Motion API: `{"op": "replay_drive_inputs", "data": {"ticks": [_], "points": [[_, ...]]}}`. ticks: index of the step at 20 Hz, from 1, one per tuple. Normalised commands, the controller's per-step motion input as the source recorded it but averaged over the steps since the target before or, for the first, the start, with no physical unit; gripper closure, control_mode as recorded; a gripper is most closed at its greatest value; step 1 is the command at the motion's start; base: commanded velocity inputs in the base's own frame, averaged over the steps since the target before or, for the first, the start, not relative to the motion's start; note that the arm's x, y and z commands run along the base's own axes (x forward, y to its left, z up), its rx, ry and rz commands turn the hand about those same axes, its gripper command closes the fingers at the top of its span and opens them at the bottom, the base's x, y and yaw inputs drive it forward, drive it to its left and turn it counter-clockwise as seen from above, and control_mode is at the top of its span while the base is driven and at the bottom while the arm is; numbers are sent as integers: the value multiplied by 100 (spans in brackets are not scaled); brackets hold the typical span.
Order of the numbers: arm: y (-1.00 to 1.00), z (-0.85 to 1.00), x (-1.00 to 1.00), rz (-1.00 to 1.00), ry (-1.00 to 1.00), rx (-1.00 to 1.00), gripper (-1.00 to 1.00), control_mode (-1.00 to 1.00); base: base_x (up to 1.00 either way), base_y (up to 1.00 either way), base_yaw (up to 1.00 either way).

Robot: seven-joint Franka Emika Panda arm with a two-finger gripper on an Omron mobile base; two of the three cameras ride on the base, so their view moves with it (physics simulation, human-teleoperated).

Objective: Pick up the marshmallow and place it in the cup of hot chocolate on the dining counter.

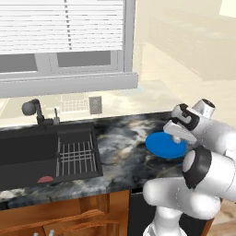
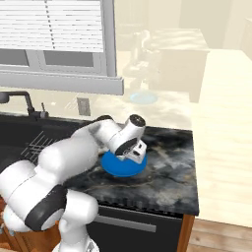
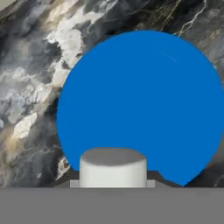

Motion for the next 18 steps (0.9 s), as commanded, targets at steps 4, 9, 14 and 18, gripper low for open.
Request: {"op": "replay_drive_inputs", "data": {"ticks": [4, 9, 14, 18], "points": [[8, 91, -57, 24, -53, 34, 100, -100, 0, 0, 0], [14, 97, -21, 31, -37, 17, 100, -100, 0, 0, 0], [11, 79, -25, 31, -37, 3, 100, -100, 0, 0, 0], [16, 50, -6, 29, -32, 0, 100, -100, 0, 0, 0]]}}
